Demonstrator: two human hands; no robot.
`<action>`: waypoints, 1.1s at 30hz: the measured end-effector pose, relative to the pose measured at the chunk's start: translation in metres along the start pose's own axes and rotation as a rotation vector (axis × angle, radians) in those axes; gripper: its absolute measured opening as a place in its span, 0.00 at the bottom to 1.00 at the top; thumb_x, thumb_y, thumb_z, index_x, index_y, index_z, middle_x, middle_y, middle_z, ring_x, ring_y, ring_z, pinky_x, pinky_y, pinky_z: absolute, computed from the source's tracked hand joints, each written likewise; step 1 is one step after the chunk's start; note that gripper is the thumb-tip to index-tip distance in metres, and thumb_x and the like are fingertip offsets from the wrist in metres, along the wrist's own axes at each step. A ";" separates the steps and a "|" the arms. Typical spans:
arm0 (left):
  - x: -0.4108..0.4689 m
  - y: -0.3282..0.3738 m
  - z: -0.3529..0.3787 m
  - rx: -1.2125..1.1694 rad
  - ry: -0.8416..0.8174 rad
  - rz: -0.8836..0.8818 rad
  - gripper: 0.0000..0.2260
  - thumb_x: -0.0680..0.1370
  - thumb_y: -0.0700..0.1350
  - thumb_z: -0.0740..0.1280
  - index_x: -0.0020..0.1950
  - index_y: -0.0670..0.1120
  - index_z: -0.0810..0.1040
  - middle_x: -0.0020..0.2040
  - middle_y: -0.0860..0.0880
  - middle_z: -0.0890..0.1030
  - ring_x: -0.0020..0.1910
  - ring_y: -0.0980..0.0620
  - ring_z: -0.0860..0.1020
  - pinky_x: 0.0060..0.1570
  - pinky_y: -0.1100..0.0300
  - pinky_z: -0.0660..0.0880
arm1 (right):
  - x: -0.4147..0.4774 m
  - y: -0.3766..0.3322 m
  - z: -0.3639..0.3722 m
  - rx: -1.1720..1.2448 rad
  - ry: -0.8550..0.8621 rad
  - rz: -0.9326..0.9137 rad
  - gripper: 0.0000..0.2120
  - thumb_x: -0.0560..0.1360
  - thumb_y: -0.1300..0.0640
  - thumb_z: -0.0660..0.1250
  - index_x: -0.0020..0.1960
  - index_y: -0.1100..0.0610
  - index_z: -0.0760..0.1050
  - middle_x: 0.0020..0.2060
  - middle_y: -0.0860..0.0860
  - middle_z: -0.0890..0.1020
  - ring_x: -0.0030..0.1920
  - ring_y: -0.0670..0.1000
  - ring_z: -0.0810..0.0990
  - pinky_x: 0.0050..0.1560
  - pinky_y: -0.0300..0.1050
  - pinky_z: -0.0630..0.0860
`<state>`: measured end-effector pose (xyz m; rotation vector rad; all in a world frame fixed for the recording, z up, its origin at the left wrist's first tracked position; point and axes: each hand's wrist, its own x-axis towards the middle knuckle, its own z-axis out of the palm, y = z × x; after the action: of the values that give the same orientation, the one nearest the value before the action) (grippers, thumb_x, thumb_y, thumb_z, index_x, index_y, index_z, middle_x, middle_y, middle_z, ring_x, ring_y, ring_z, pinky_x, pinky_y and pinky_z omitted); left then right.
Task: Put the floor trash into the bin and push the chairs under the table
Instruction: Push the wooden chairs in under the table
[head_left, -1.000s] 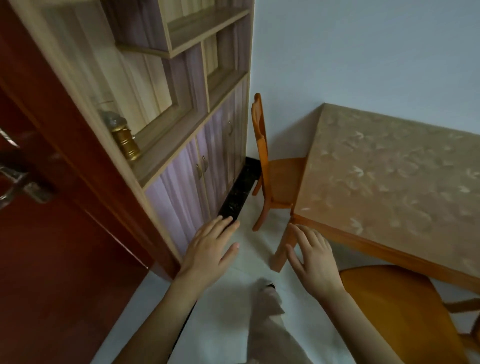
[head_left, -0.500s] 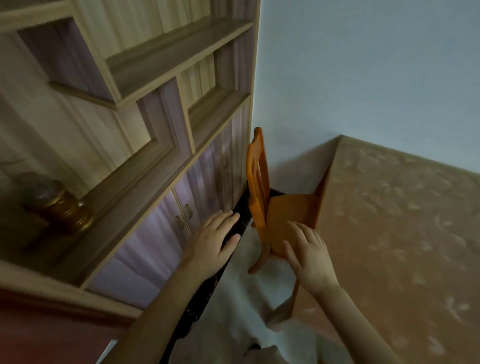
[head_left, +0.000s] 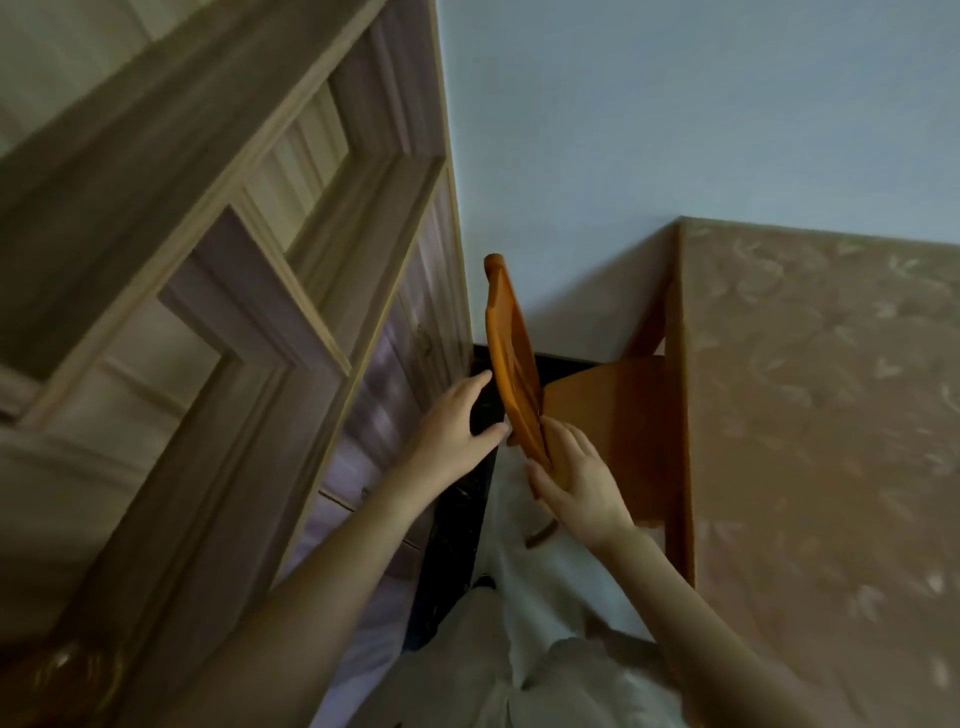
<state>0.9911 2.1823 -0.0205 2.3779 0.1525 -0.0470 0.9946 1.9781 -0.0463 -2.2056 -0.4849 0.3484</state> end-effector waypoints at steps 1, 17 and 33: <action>0.010 -0.002 0.000 -0.023 -0.024 -0.015 0.33 0.76 0.53 0.69 0.77 0.49 0.60 0.75 0.50 0.65 0.73 0.53 0.63 0.70 0.49 0.65 | 0.006 0.000 0.006 0.017 -0.009 0.015 0.32 0.77 0.40 0.62 0.76 0.50 0.58 0.70 0.44 0.67 0.65 0.45 0.72 0.64 0.46 0.74; 0.075 -0.027 0.031 -0.468 -0.138 -0.282 0.46 0.70 0.43 0.77 0.79 0.51 0.51 0.77 0.46 0.62 0.74 0.49 0.62 0.71 0.46 0.64 | 0.009 0.024 0.040 0.297 -0.031 0.265 0.35 0.71 0.55 0.69 0.74 0.41 0.61 0.47 0.53 0.83 0.42 0.54 0.84 0.47 0.56 0.81; 0.091 -0.035 0.019 -0.682 -0.146 -0.279 0.45 0.68 0.35 0.77 0.78 0.47 0.55 0.76 0.46 0.63 0.73 0.49 0.64 0.70 0.52 0.65 | 0.029 0.031 0.046 0.382 -0.014 0.308 0.36 0.68 0.55 0.75 0.72 0.40 0.67 0.42 0.61 0.82 0.41 0.63 0.81 0.43 0.57 0.78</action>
<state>1.0770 2.2029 -0.0650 1.6542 0.3656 -0.2584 1.0086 2.0042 -0.1015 -1.9007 -0.0710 0.5700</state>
